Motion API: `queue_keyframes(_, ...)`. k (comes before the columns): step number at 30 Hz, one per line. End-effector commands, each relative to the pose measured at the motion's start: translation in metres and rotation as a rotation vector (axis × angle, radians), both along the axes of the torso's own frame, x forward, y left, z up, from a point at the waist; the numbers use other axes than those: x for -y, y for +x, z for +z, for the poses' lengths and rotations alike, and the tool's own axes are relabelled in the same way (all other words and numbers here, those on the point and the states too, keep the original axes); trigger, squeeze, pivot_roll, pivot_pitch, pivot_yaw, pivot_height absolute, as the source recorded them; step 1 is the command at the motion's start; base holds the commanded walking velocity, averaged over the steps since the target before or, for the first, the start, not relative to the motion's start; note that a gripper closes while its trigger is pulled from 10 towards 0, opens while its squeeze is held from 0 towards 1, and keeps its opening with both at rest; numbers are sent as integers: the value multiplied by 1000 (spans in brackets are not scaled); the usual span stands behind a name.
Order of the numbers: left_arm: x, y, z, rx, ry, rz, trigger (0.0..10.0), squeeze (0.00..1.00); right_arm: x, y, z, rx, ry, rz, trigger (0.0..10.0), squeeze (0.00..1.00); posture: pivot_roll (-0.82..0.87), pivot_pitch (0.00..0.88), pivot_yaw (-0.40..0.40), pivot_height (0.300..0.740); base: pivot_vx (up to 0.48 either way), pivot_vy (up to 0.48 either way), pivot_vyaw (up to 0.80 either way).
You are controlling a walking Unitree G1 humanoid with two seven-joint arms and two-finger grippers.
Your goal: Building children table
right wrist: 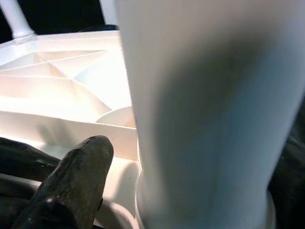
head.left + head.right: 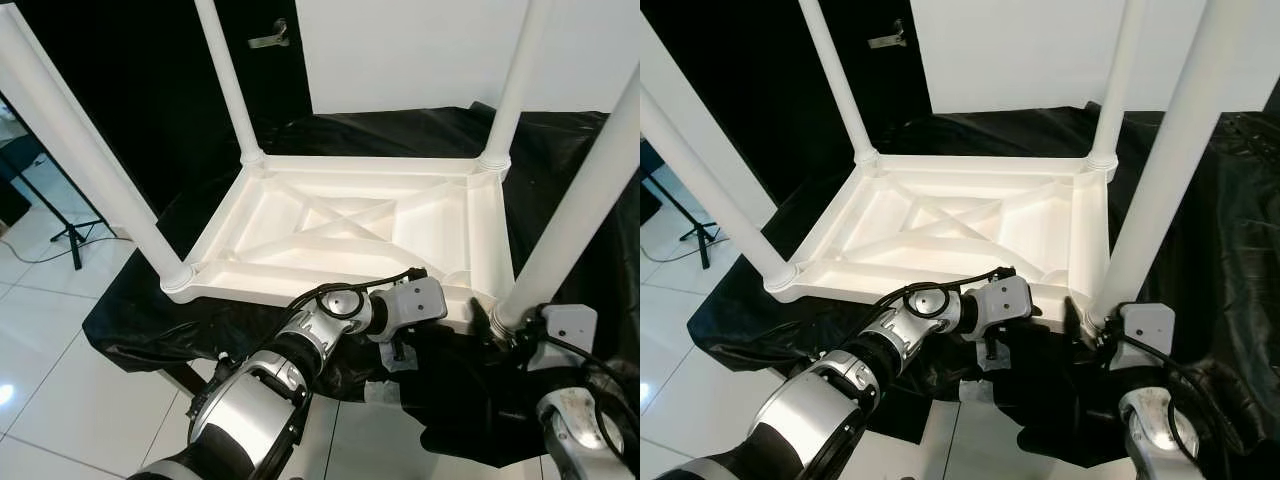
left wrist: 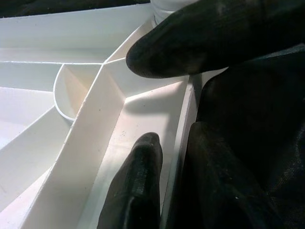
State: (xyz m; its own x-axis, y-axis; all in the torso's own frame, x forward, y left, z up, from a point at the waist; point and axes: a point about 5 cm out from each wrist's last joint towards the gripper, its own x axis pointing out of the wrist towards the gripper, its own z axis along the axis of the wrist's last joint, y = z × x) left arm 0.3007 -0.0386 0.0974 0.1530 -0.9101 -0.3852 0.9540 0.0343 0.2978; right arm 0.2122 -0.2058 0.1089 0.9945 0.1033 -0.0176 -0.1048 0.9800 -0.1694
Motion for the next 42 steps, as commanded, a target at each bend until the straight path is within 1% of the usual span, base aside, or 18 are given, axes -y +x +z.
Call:
queue_keyframes(1, 0, -6, -21, -39, 36, 106, 10000, 0, -8, -2, -16, -89, 15, 73, 10000, 35, -14, 0, 99, 740, 0, 0, 0)
queue_keyframes(2, 0, -6, -21, -39, 35, 107, 10000, 0, -8, -1, -14, -95, 9, 127, 10000, 0, -12, 0, 97, 740, 0, 0, 0)
queue_keyframes(5, -1, -6, -21, -38, 33, 110, 10000, 0, -8, 0, -10, -112, 4, 253, 10000, 0, -9, 0, 95, 740, 0, 0, 0)
queue_keyframes(9, -2, -6, -21, -39, 33, 110, 10000, 0, -8, 0, -8, -116, 2, 277, 10000, 0, -9, 0, 95, 740, 0, 0, 0)
queue_keyframes(11, -2, -6, -22, -40, 34, 110, 10000, 0, -7, 0, -8, -134, -2, 322, 10000, 0, -10, 0, 96, 740, 0, 0, 0)
queue_keyframes(13, -2, -6, -22, -42, 35, 110, 10000, 0, -4, -3, -9, -188, -11, 411, 10000, 0, -9, 0, 97, 740, 0, 0, 0)
queue_keyframes(14, -2, -6, -22, -43, 35, 109, 10000, 0, -2, -5, -11, -211, -23, 444, 4549, 0, -10, 0, 98, 740, 0, 0, 0)
queue_keyframes(15, -2, -6, -22, -42, 35, 110, 10000, 0, 0, -7, -12, -232, -36, 465, 0, 0, -9, 0, 99, 740, 0, 0, 0)
queue_keyframes(23, -2, -5, -21, -38, 36, 109, 10000, 0, 6, -9, -15, -268, -49, 494, 0, 0, -12, 0, 105, 740, 0, 0, 0)
queue_keyframes(29, -2, -6, -21, -39, 38, 106, 10000, 0, -2, -14, -22, -296, -20, 483, 0, 0, -12, 0, 107, 740, 0, 0, 0)
queue_keyframes(31, -2, -6, -22, -41, 38, 104, 10000, 0, -8, -13, -24, -268, 8, 385, 0, 0, -12, 0, 105, 740, 0, 0, 0)
queue_keyframes(32, -2, -6, -22, -41, 38, 104, 10000, 0, -8, -13, -24, -268, 8, 385, 0, 0, -12, 0, 105, 740, 0, 0, 0)
queue_keyframes(33, -2, -6, -22, -41, 38, 103, 10000, 0, -9, -11, -24, -236, 26, 311, 0, 0, -12, 0, 105, 740, 0, 0, 0)
queue_keyframes(34, -2, -7, -22, -41, 38, 103, 10000, 0, -7, -8, -22, -174, 47, 185, 0, 0, -10, 0, 101, 740, 0, 0, 0)
queue_keyframes(35, -2, -7, -22, -41, 38, 103, 10000, 0, -7, -8, -22, -174, 47, 185, 0, 0, -10, 0, 101, 740, 0, 0, 0)
queue_keyframes(36, -2, -7, -22, -42, 37, 103, 10000, 0, -7, -9, -21, -121, 61, 58, 0, 0, -8, 0, 99, 740, 0, 0, 0)
queue_keyframes(37, -2, -7, -22, -43, 37, 103, 10000, 0, -6, -11, -21, -88, 69, -24, 0, 0, -9, 0, 98, 740, 0, 0, 0)
queue_keyframes(42, -1, -8, -23, -45, 36, 104, 10000, 0, -9, -17, -25, -72, 86, -118, 0, 0, -12, 0, 96, 740, 0, 0, 0)
